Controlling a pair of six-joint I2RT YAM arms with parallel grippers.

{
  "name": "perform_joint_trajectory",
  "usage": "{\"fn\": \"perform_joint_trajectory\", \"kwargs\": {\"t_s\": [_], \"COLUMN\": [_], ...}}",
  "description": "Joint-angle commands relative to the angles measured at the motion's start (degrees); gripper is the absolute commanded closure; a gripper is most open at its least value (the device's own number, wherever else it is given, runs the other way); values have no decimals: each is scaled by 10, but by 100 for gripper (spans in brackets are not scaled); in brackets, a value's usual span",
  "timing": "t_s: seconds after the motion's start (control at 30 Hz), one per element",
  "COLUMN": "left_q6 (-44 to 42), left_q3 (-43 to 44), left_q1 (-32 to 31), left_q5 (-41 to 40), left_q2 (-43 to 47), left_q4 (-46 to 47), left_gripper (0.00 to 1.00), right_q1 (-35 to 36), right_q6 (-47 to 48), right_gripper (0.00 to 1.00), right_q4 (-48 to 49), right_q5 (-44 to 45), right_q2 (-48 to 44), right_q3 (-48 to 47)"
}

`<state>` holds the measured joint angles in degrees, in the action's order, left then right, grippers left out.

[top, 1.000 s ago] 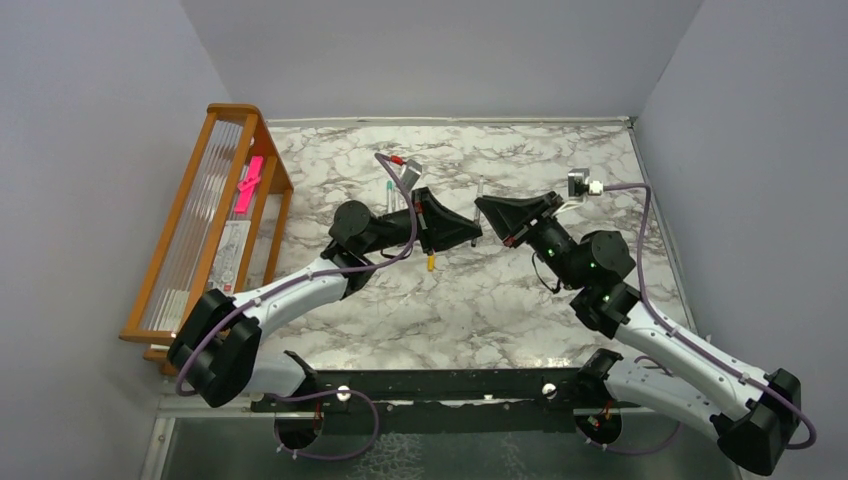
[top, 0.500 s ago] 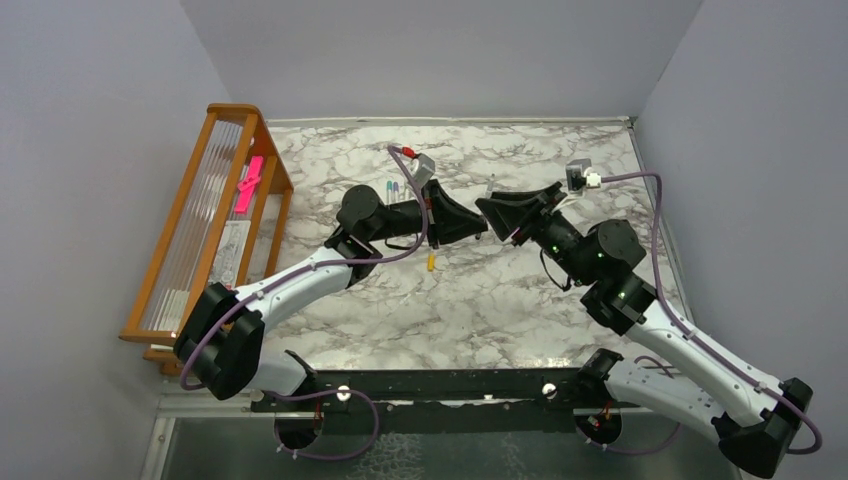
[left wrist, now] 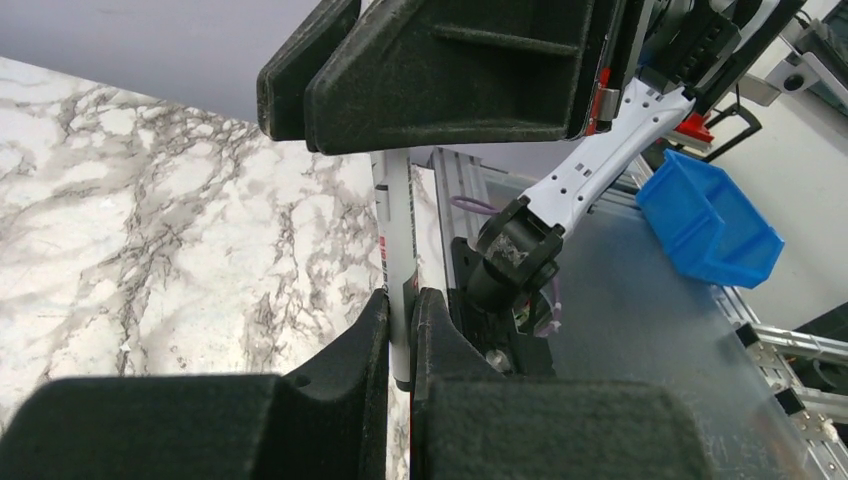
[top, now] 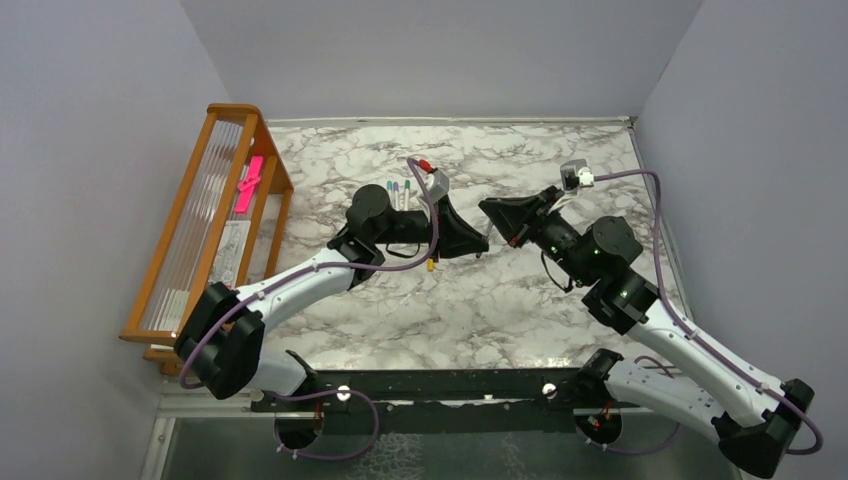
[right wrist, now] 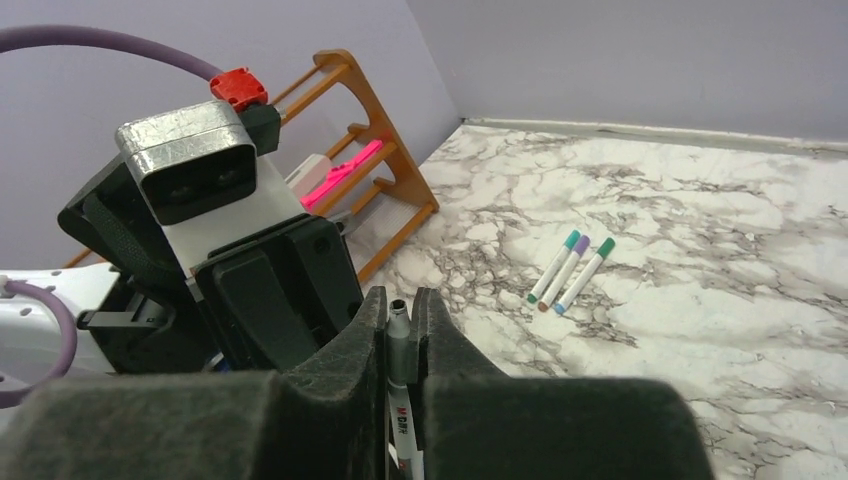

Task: Insert the pens into the pen caps

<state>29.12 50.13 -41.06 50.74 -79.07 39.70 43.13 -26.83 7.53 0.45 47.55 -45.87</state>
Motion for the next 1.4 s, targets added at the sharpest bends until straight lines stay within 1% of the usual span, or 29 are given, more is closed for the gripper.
{"fn": "perform_joint_trajectory", "kwargs": {"t_s": [0.0,0.07,0.1,0.13,0.17,0.23,0.4,0.47,0.63,0.8,0.87,0.9,0.97,1.0,1.07,1.1,1.13,1.17,1.27,1.37], "left_q6": [-24,-10,4,15,27,40,65,75,102,129,134,133,121,114,108,114,129,154,223,236], "left_q3": [10,10,8,3,1,1,5,5,16,24,24,22,16,8,-6,-13,-21,-34,-73,-98], "left_q1": [-7,-7,-7,-7,-7,-7,-7,-7,-7,-7,-7,-7,-6,-4,10,23,44,69,148,187], "left_q5": [-3,-27,-37,-46,-53,-60,-68,-80,-79,-65,-64,-63,-70,-74,-82,-85,-95,-111,-169,-201], "left_q2": [3,9,12,15,16,16,7,7,-11,-34,-35,-35,-30,-26,-21,-22,-23,-26,-31,-16], "left_q4": [-19,-9,14,36,51,71,100,110,127,144,150,153,154,153,150,150,150,150,151,148], "left_gripper": [85,60,51,45,40,39,39,40,45,80,97,100,100,100,100,100,100,100,100,100], "right_q1": [5,5,5,5,5,5,5,5,5,5,5,5,5,5,5,5,5,5,5,5], "right_q6": [-18,-29,-35,-41,-46,-54,-52,-53,-64,-74,-77,-77,-72,-67,-54,-45,-35,-27,1,12], "right_gripper": [99,99,99,99,99,99,99,99,99,99,99,99,98,90,69,62,57,54,51,45], "right_q4": [3,6,14,24,34,48,42,36,48,63,63,63,61,57,40,27,9,-23,-89,-162], "right_q5": [-10,-14,-16,-19,-22,-31,-49,-53,-71,-74,-74,-74,-73,-69,-52,-35,-14,8,52,48], "right_q2": [-4,-8,-12,-17,-20,-24,-21,-22,-27,-30,-29,-27,-27,-29,-39,-47,-56,-67,-85,-46], "right_q3": [-16,-10,-4,3,9,17,15,16,32,47,49,48,47,46,40,37,34,29,25,16]}}
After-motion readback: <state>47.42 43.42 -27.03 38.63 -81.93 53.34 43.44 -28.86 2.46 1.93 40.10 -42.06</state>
